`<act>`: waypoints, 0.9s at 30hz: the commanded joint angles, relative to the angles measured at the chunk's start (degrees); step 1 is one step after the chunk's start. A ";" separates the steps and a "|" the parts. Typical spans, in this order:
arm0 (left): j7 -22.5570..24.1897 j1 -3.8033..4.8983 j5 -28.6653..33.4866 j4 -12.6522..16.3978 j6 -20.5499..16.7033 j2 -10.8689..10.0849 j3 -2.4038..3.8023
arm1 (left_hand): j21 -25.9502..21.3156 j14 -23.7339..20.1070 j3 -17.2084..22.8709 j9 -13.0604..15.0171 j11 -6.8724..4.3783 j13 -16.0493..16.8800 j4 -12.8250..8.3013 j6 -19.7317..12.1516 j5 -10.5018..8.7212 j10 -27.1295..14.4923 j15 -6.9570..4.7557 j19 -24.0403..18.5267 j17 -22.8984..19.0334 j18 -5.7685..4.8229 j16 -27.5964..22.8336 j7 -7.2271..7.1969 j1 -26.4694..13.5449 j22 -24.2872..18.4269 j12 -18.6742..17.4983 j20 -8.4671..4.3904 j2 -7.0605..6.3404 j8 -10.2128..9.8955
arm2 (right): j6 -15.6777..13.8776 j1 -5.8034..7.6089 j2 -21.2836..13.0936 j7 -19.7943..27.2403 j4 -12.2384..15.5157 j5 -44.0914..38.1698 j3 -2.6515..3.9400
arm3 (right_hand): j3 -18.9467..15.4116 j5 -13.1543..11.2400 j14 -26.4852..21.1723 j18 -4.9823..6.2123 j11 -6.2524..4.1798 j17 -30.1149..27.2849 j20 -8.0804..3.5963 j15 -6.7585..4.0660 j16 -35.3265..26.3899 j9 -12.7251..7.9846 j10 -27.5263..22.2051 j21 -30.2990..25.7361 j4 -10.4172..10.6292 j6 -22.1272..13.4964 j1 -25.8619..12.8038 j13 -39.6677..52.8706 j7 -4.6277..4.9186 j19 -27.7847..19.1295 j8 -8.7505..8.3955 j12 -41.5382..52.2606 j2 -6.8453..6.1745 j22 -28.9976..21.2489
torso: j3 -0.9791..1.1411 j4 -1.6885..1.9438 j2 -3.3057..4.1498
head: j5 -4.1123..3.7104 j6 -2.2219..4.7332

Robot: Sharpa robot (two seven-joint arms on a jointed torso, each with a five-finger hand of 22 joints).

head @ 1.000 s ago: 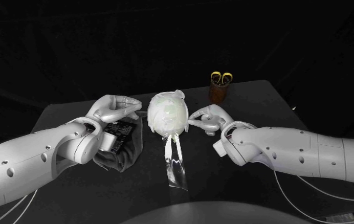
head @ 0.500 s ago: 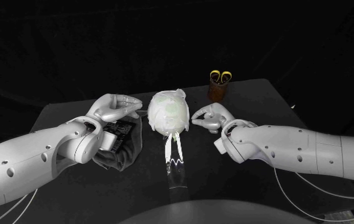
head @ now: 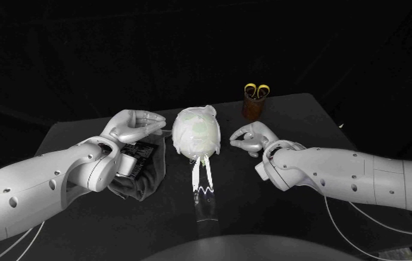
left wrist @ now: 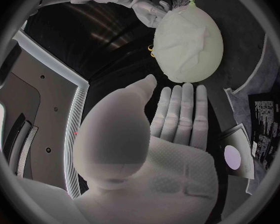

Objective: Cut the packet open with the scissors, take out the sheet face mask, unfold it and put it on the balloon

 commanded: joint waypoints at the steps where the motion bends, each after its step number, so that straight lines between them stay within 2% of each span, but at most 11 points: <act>1: 5.04 0.00 -0.30 0.20 -0.60 0.37 0.10 | -2.60 -3.12 -0.40 -0.20 0.57 -0.26 -0.15 -0.85 0.17 -1.57 1.05 -3.12 -1.34 -1.15 -3.01 0.24 0.89 -1.35 -0.75 1.07 -0.07 -0.17 | -0.53 0.30 -0.42 10.41 0.49 4.61 0.09 | 0.43 0.06 0.67 3.29 1.74 3.18 0.98 1.54 -4.23 -0.79 -4.71 -15.49 -0.33 -3.82 -0.27 2.81 1.75 -11.10 -2.10 -13.85 0.46 -8.82 | -0.02 -0.04 0.05 | -0.02 0.27; 3: 6.53 0.00 -1.10 0.18 -0.63 0.57 0.12 | -5.54 -8.17 -0.61 -0.51 1.82 -0.39 -0.44 -1.58 0.06 -3.60 2.94 -6.79 -3.27 -2.61 -7.48 -0.59 1.52 -2.86 -2.03 1.47 0.08 -0.56 | -0.40 0.64 -0.80 14.87 0.81 6.80 0.13 | 0.65 0.21 -1.87 3.42 2.32 -0.85 1.44 2.07 -6.57 -0.86 -8.48 -18.11 -0.58 -4.28 -0.31 -0.95 2.13 -13.78 -2.38 -19.95 0.30 -10.04 | -0.01 -0.05 0.06 | -0.03 0.33; 5: 7.49 -0.01 -2.04 0.11 -0.57 0.76 0.14 | -6.90 -9.81 -0.92 -0.91 2.08 -0.42 -0.64 -2.33 0.14 -4.63 3.48 -8.01 -4.43 -3.40 -9.95 -0.86 1.86 -3.64 -2.94 1.51 0.17 -1.06 | -0.13 1.03 -1.10 17.83 1.02 8.15 0.18 | 2.06 0.57 -13.74 3.04 3.38 -17.53 2.23 3.21 -17.65 -1.33 -24.61 -21.38 -0.38 -6.05 -0.79 -15.57 3.29 -18.28 -3.48 -44.01 0.20 -11.33 | 0.01 -0.04 0.05 | -0.05 0.49; 7: 8.30 -0.01 -3.29 0.01 -0.47 0.96 0.16 | -10.03 -10.73 -1.50 -1.32 1.77 -0.39 -0.74 -2.88 0.13 -5.59 3.82 -11.77 -5.64 -4.10 -12.52 -1.07 2.00 -5.09 -4.01 1.55 0.31 -1.49 | 0.50 1.58 -1.42 20.47 1.21 9.06 0.23 | 2.98 0.15 -25.10 2.57 4.34 -30.82 3.15 4.40 -30.87 -1.54 -25.66 -25.50 -0.32 -6.46 -0.99 -21.73 3.98 -23.37 -3.68 -50.62 -0.11 -13.20 | 0.01 -0.04 0.05 | -0.04 0.72; 8: 8.66 -0.01 -4.12 -0.04 -0.49 1.05 0.17 | -10.03 -10.73 -1.50 -1.32 1.77 -0.39 -0.74 -2.88 0.13 -5.59 3.82 -11.77 -5.64 -4.10 -12.52 -1.07 2.00 -5.09 -4.01 1.55 0.31 -1.49 | 0.85 1.92 -1.58 21.58 1.28 9.27 0.25 | 3.36 0.35 -26.02 2.39 4.15 -31.86 3.53 4.52 -32.98 -1.63 -26.09 -26.46 -0.33 -6.08 -0.90 -24.24 4.13 -24.34 -3.58 -53.30 -0.03 -13.71 | 0.01 -0.02 0.02 | -0.04 0.76; 10: 9.29 -0.01 -6.15 -0.11 -0.86 1.26 0.22 | -14.44 -14.54 -2.44 -1.86 2.37 -0.40 -0.79 -3.89 0.12 -7.21 4.59 -17.77 -8.09 -4.46 -17.66 -1.27 2.09 -6.93 -5.65 1.69 0.50 -2.29 | 1.51 2.65 -1.82 23.17 1.33 8.79 0.29 | 4.85 0.99 -32.10 1.59 5.86 -37.26 5.13 6.72 -43.73 -3.03 -25.25 -32.12 0.05 -6.96 -1.03 -37.50 5.36 -30.04 -5.30 -65.26 -0.34 -16.83 | 0.02 0.00 0.01 | 0.00 0.96; 14: 9.78 -0.01 -9.60 -0.14 -1.64 1.59 0.31 | -20.22 -22.55 -4.47 -2.41 1.33 -0.43 -0.90 -5.01 0.06 -10.64 6.28 -26.65 -11.68 -4.78 -25.36 -1.48 2.45 -9.02 -8.38 1.83 0.79 -3.18 | 2.25 3.55 -2.02 24.03 1.20 6.03 0.35 | 4.64 0.54 -33.77 2.13 7.26 -45.24 7.87 8.88 -56.06 -4.97 -22.35 -39.25 0.37 -6.64 -1.06 -50.93 6.22 -32.17 -7.34 -74.18 -1.03 -22.60 | 0.04 0.01 -0.01 | 0.05 1.17; 17: 9.52 -0.01 -12.96 -0.07 -2.00 1.86 0.36 | -21.56 -26.47 -6.71 -2.67 0.30 -0.97 -0.72 -5.58 0.15 -18.74 6.09 -28.71 -13.16 -4.76 -28.62 -1.13 2.75 -9.30 -10.04 1.92 0.94 -3.57 | 2.58 4.09 -2.06 23.87 0.94 2.58 0.40 | 4.54 0.28 -34.83 2.86 7.98 -48.52 9.55 9.93 -61.44 -5.97 -22.27 -43.09 0.90 -6.64 -1.25 -56.55 6.59 -32.48 -8.36 -77.47 -1.08 -26.14 | 0.03 0.03 0.02 | 0.15 1.41; 19: 9.04 -0.01 -15.21 -0.04 -2.21 2.04 0.37 | -21.96 -27.32 -8.90 -2.83 -0.06 -1.00 -0.38 -5.94 0.10 -20.50 6.36 -29.24 -13.57 -4.74 -29.56 -1.18 3.25 -9.31 -10.04 1.85 1.36 -3.80 | 2.73 4.36 -2.04 23.43 0.77 0.19 0.44 | 4.29 0.16 -36.64 2.84 8.62 -49.73 10.31 10.75 -63.78 -6.38 -23.35 -44.94 1.26 -7.00 -1.72 -58.37 6.92 -33.45 -8.83 -78.85 -1.64 -27.66 | 0.02 0.03 0.04 | 0.28 1.52; 24: 6.40 0.01 -21.53 0.03 -3.60 2.80 0.40 | -22.40 -29.47 -22.35 -3.89 0.51 -1.16 6.06 -8.59 -0.04 -25.43 6.52 -29.28 -14.66 -4.71 -32.31 -0.43 8.19 -9.19 -10.18 2.11 2.97 -5.02 | 2.26 5.43 -1.51 20.81 0.13 -8.27 0.51 | 2.24 0.08 -41.81 3.04 10.22 -53.18 12.61 12.93 -69.83 -7.86 -27.30 -50.33 3.26 -8.67 -3.25 -63.15 7.79 -36.28 -10.42 -80.66 -2.41 -32.31 | 0.03 0.02 0.04 | 0.43 1.89; 27: 5.04 0.01 -24.21 -0.03 -4.33 3.44 0.42 | -22.37 -30.19 -25.08 -4.09 0.64 -1.26 8.81 -8.95 0.17 -26.71 6.52 -28.98 -14.97 -4.73 -33.10 0.19 9.74 -9.15 -10.31 1.93 2.53 -5.13 | 1.92 6.13 -0.96 19.32 -0.15 -12.52 0.52 | 0.63 0.22 -44.07 2.92 10.87 -55.11 13.26 13.75 -72.55 -8.78 -29.26 -53.40 4.18 -9.25 -3.11 -65.47 8.07 -38.27 -11.08 -80.61 -2.41 -34.95 | 0.03 0.00 -0.01 | 0.45 2.00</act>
